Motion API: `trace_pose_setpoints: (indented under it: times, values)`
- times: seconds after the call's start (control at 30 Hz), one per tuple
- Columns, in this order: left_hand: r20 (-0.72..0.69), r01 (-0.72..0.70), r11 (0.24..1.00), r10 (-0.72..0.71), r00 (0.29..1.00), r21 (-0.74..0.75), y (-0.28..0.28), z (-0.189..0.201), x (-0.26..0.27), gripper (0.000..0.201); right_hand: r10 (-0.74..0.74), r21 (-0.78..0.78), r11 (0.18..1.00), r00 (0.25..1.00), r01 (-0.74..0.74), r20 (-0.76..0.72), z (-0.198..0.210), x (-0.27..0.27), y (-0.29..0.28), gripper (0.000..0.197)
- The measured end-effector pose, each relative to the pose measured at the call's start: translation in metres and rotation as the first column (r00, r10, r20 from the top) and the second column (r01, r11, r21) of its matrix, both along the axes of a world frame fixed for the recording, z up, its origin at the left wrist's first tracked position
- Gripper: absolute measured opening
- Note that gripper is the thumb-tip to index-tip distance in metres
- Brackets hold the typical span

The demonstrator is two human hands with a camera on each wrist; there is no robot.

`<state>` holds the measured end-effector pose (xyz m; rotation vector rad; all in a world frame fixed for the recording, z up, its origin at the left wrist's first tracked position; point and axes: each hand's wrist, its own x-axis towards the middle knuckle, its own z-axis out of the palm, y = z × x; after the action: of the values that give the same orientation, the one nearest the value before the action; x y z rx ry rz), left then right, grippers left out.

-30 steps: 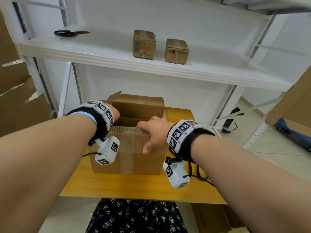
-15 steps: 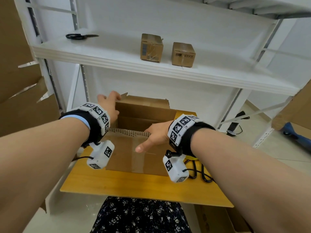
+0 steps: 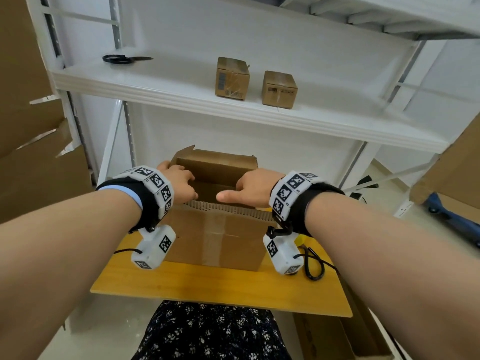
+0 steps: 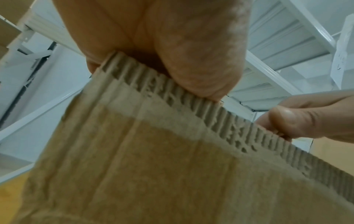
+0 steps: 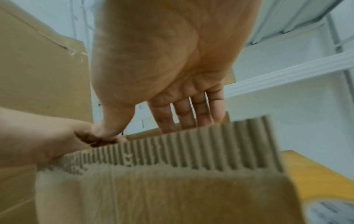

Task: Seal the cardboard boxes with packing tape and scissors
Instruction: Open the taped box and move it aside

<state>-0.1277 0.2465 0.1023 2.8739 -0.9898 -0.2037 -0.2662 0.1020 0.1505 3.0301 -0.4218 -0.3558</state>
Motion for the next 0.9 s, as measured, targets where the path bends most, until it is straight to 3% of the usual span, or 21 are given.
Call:
trace_pose_setpoints:
  times: [0.1,0.2,0.3,0.5,0.67,0.9]
  values:
    - [0.009,-0.002,1.000,0.002,1.000,0.005,-0.002,-0.002,0.000,0.059,-0.021,-0.010,1.000,0.999,0.021,0.042,0.007,-0.015,-0.014,0.080]
    - [0.025,-0.013,1.000,0.013,1.000,0.007,-0.003,-0.002,-0.002,0.058,0.015,0.008,1.000,1.000,-0.015,0.003,0.005,-0.026,-0.017,0.081]
    - [0.043,-0.024,1.000,0.024,0.999,-0.009,-0.001,-0.002,-0.002,0.060,0.059,-0.075,0.995,0.995,-0.065,-0.078,0.002,-0.033,-0.010,0.088]
    - [0.029,-0.047,0.998,0.048,0.998,-0.042,0.006,-0.003,-0.002,0.067,0.016,-0.165,0.985,0.983,-0.047,-0.183,-0.004,-0.037,-0.008,0.075]
    - [-0.041,-0.073,0.986,0.068,0.997,-0.152,0.007,-0.007,-0.006,0.062,-0.020,-0.002,1.000,0.993,0.020,-0.113,-0.021,-0.040,-0.012,0.048]
    - [-0.079,-0.091,0.973,0.076,0.994,-0.214,0.008,-0.003,-0.006,0.060,-0.060,-0.001,0.998,0.998,0.060,-0.028,-0.022,-0.044,-0.013,0.044]
